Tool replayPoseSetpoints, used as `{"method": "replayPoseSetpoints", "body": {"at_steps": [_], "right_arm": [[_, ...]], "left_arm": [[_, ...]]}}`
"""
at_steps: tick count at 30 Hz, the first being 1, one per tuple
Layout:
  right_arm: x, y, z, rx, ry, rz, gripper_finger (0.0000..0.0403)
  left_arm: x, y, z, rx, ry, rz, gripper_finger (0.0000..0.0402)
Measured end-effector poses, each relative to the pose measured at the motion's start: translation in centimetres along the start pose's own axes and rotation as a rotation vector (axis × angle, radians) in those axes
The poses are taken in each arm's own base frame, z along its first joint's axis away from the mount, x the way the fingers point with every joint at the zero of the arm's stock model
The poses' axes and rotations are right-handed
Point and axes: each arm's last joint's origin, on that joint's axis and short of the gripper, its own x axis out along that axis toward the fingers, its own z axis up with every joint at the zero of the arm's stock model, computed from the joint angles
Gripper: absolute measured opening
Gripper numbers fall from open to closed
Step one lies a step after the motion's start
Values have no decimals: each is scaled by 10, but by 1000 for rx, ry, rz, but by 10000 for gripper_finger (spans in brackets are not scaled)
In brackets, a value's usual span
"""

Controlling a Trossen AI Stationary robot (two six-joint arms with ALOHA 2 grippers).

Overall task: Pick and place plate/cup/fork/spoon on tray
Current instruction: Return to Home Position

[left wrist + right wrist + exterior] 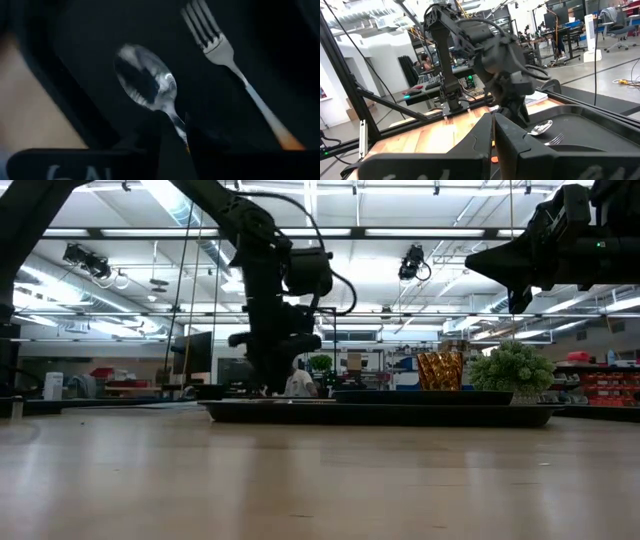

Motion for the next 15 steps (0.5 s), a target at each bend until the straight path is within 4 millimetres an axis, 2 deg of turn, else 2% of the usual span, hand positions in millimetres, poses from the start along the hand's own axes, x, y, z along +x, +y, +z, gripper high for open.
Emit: {"method": "replayPoseSetpoints", "body": {"at_steps": [7, 15], "right_arm": [[0, 0, 0, 0, 0, 0, 22], [0, 0, 0, 0, 0, 0, 22]], "left_arm": [[-17, -32, -4, 398, -131, 109, 94], [-42, -87, -11, 642, -378, -53, 94]]}}
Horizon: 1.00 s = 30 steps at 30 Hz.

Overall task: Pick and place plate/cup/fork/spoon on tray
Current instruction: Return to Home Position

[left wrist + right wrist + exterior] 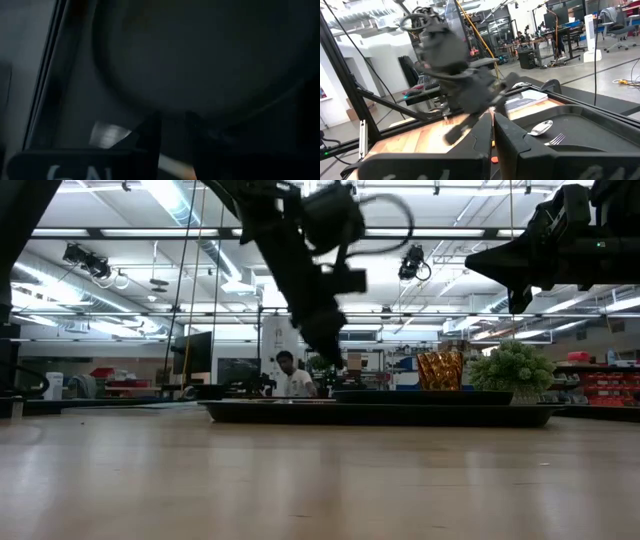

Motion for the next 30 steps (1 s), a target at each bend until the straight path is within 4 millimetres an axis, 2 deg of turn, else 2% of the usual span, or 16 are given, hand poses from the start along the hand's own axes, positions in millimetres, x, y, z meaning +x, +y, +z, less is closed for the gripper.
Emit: {"method": "replayPoseSetpoints", "body": {"at_steps": [3, 5, 9, 12, 15, 19, 23, 27, 30], "right_arm": [[0, 0, 0, 0, 0, 0, 22], [0, 0, 0, 0, -1, 0, 22], [0, 0, 0, 0, -1, 0, 22], [0, 0, 0, 0, 0, 1, 22], [0, 0, 0, 0, 0, 0, 22], [0, 0, 0, 0, 0, 0, 22], [0, 0, 0, 0, 0, 0, 22], [0, 0, 0, 0, -2, 1, 22], [0, 0, 0, 0, -1, 0, 22]], "left_arm": [[-14, -23, 14, 42, -98, -32, 94], [-33, -38, 26, 83, -107, -62, 94], [-90, -59, 54, 175, -103, -77, 93], [-130, -67, 75, 198, -184, -96, 94], [-167, -70, 90, 189, -295, -111, 94], [-206, -71, 108, 152, -423, -135, 94], [-244, -61, 123, 41, -539, -169, 94], [-287, -45, 117, -14, -505, -174, 94], [-316, -37, 105, 19, -530, -45, 94]]}}
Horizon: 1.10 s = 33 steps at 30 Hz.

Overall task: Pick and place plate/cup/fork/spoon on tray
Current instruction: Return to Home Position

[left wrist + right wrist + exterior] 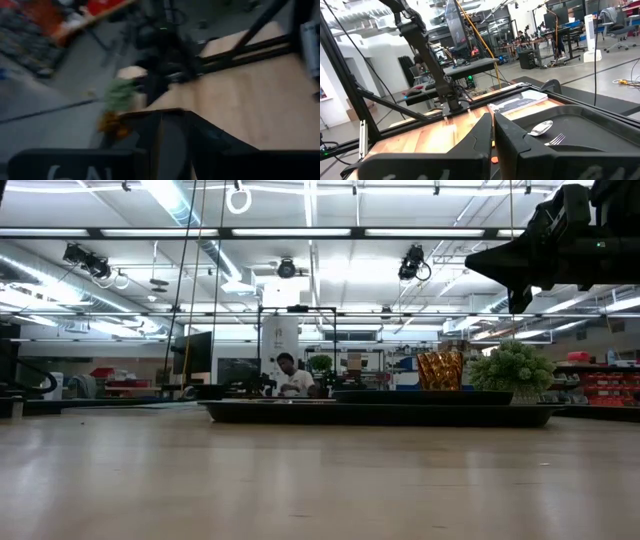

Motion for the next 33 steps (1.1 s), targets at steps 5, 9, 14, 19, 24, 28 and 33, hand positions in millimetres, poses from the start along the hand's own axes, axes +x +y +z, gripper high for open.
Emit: {"method": "replayPoseSetpoints", "body": {"at_steps": [5, 9, 14, 19, 24, 28, 33], "right_arm": [[0, 0, 0, 0, 1, 0, 22], [0, 0, 0, 0, 0, 0, 22], [0, 0, 0, 0, 1, 0, 22], [0, 0, 0, 0, 1, 0, 23], [0, 0, 0, 0, 0, 0, 22], [0, 0, 0, 0, 1, 0, 22], [0, 0, 0, 0, 1, 0, 22]], "left_arm": [[-71, 41, 16, -118, -211, 58, 94], [-99, 56, 21, -123, -309, 32, 94], [-132, 82, 26, -92, -481, -74, 94], [-160, 111, 33, -70, -736, -177, 94], [-183, 140, 30, -38, -934, -261, 94], [-205, 159, 20, -52, -1041, -297, 94], [-216, 169, -12, -75, -1045, -297, 94]]}}
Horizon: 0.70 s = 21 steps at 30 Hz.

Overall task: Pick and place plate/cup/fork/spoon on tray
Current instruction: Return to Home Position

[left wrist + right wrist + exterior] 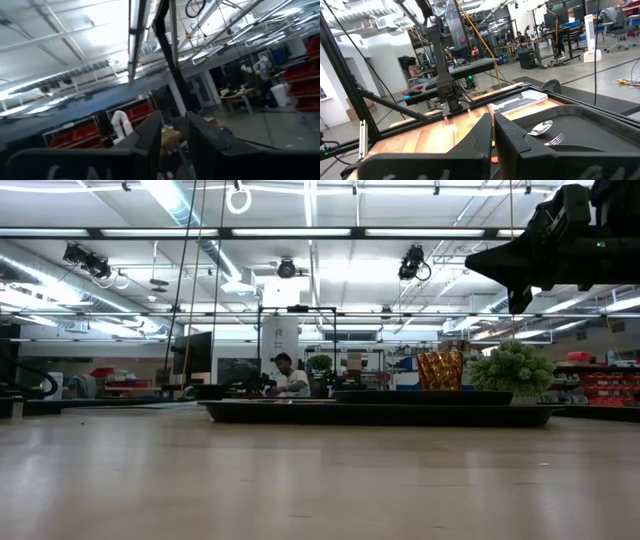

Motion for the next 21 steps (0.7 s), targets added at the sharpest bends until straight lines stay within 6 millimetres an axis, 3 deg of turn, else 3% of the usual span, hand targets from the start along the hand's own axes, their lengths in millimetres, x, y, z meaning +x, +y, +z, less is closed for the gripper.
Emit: {"method": "replayPoseSetpoints", "body": {"at_steps": [4, 12, 21], "right_arm": [[0, 0, 0, 0, 0, 0, 22], [0, 0, 0, 0, 0, 0, 22], [0, 0, 0, 0, 0, 0, 22]], "left_arm": [[-29, -4, -22, 41, -27, 45, 94], [-66, -22, -97, 102, -68, -2, 94], [-116, -41, -156, 5, -180, 38, 94]]}}
